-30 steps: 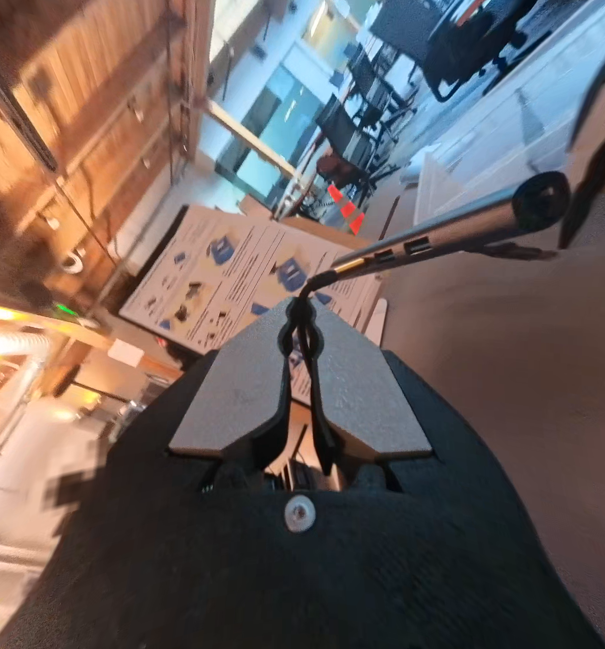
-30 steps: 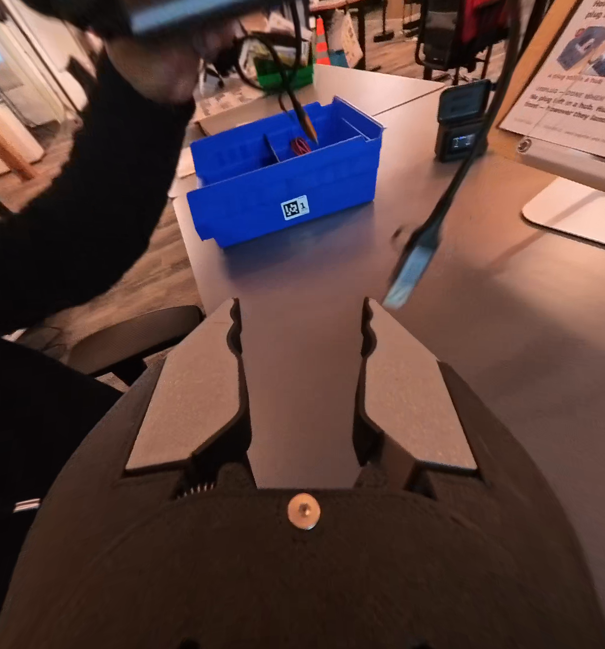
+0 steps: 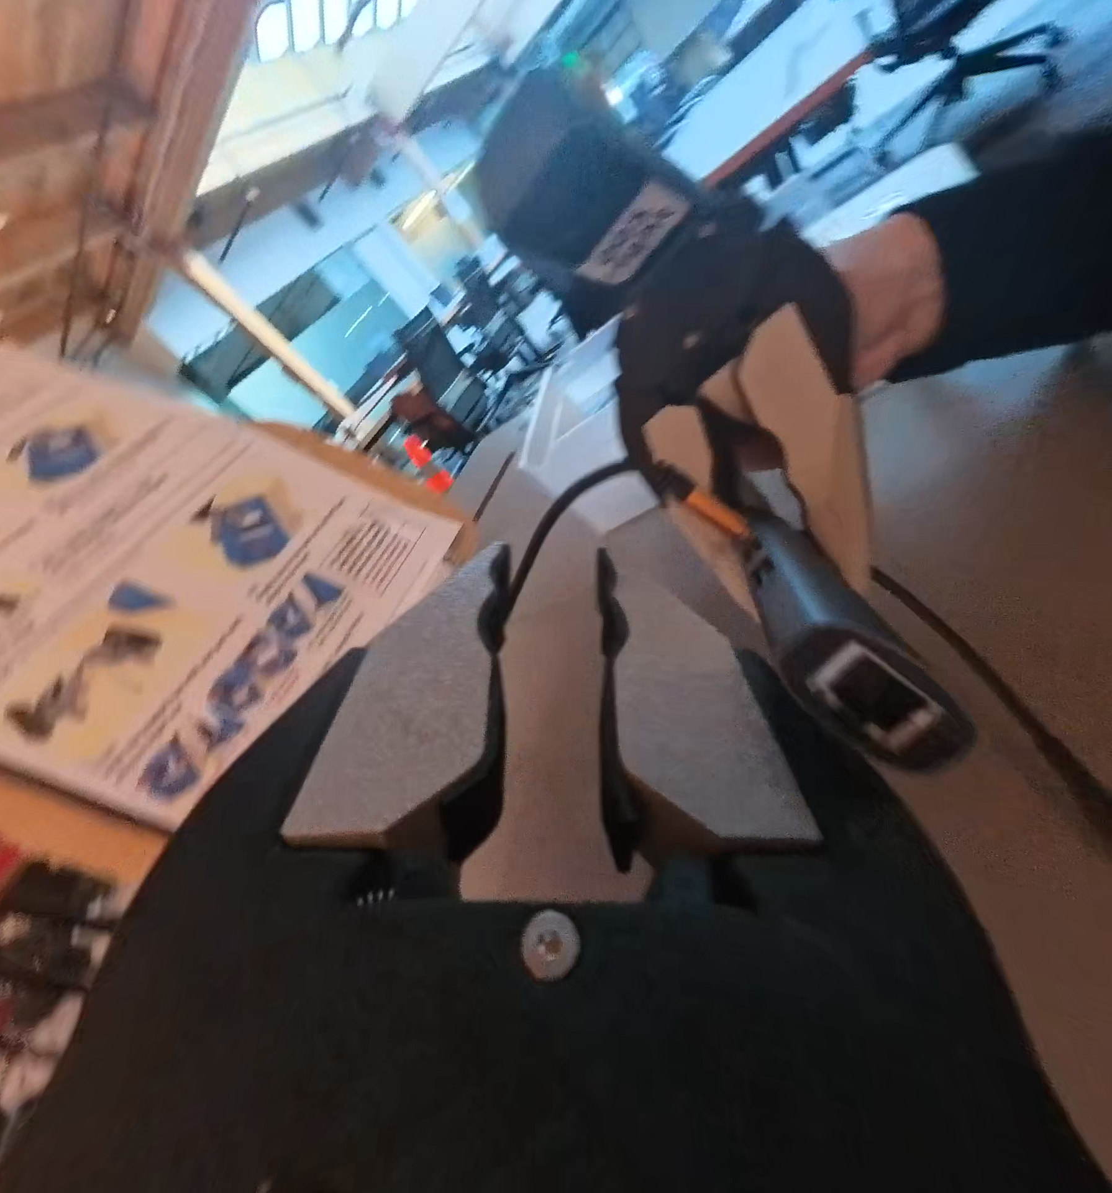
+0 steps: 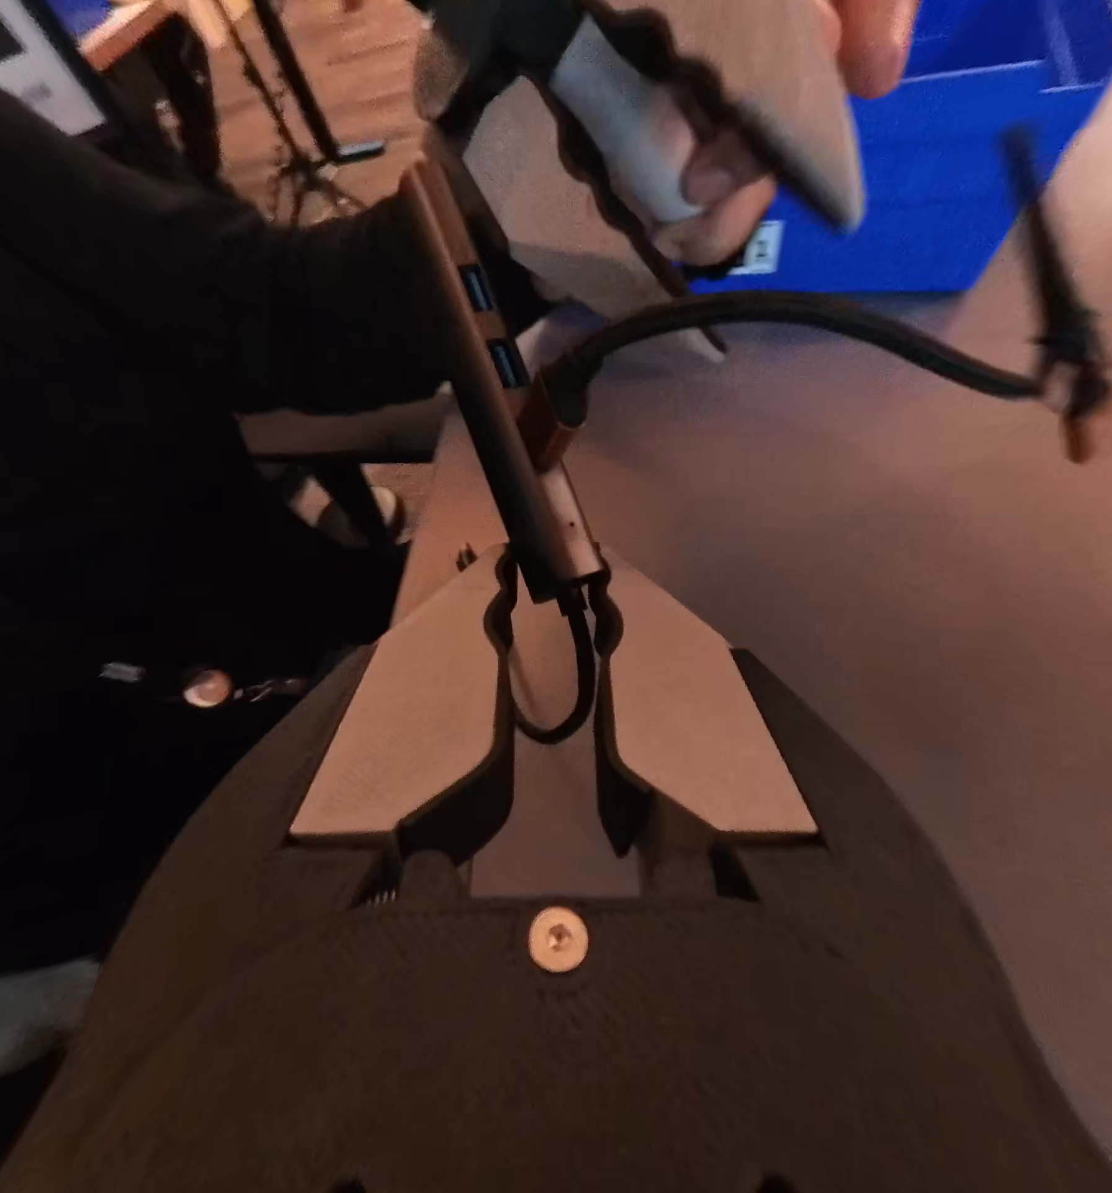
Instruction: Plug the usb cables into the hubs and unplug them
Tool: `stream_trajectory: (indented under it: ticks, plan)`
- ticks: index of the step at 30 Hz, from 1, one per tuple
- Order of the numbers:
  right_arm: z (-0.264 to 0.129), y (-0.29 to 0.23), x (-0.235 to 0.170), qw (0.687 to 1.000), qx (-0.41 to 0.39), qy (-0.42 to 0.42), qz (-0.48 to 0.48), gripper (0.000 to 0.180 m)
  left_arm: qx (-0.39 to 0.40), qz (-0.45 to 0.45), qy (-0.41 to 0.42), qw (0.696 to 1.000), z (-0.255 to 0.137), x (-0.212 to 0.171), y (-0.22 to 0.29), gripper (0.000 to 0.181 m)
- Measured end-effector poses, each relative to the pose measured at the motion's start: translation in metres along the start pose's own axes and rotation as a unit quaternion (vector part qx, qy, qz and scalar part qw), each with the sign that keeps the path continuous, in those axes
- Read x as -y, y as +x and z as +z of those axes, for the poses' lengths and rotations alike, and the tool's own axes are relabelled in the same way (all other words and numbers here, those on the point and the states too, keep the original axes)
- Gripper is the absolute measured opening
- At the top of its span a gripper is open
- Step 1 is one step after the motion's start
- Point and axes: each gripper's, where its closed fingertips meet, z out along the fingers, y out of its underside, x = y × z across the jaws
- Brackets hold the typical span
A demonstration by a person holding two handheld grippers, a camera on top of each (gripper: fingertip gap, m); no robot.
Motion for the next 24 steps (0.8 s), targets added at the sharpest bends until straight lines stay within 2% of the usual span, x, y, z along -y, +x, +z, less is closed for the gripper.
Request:
stream_trajectory:
  ticks: [2, 4, 7, 9, 14, 18, 20, 24]
  plan:
    - [-0.004, 0.02, -0.005, 0.999, -0.048, 0.007, 0.006, 0.019, 0.072, -0.054, -0.042, 0.995, -0.01, -0.026, -0.027, 0.042]
    - [-0.011, 0.048, -0.011, 0.992, -0.127, 0.004, 0.005, 0.018, 0.111, -0.12, -0.059, 0.985, -0.025, -0.043, -0.042, 0.045]
    - [-0.016, 0.074, -0.015, 0.977, -0.209, 0.0, -0.033, 0.016, 0.046, -0.215, -0.021, 0.975, -0.031, -0.037, -0.029, 0.045]
    - [-0.015, 0.076, -0.011, 0.973, -0.224, 0.013, -0.047, 0.015, -0.017, -0.261, -0.05, 0.964, -0.025, -0.046, -0.01, 0.062]
    - [-0.019, 0.069, -0.004, 0.974, -0.213, 0.056, -0.047, 0.014, -0.038, -0.233, -0.121, 0.964, -0.01, -0.081, 0.012, 0.065]
    - [-0.02, 0.039, 0.011, 0.983, -0.119, 0.124, -0.057, 0.013, -0.082, -0.254, -0.052, 0.962, 0.0, -0.061, 0.026, 0.05]
    - [-0.022, 0.037, 0.015, 0.982, -0.114, 0.137, -0.057, 0.013, -0.125, -0.257, -0.035, 0.958, 0.0, -0.05, 0.04, 0.023]
    - [-0.023, 0.036, 0.016, 0.983, -0.102, 0.146, -0.049, 0.013, -0.13, -0.245, -0.039, 0.96, 0.002, -0.048, 0.044, 0.019]
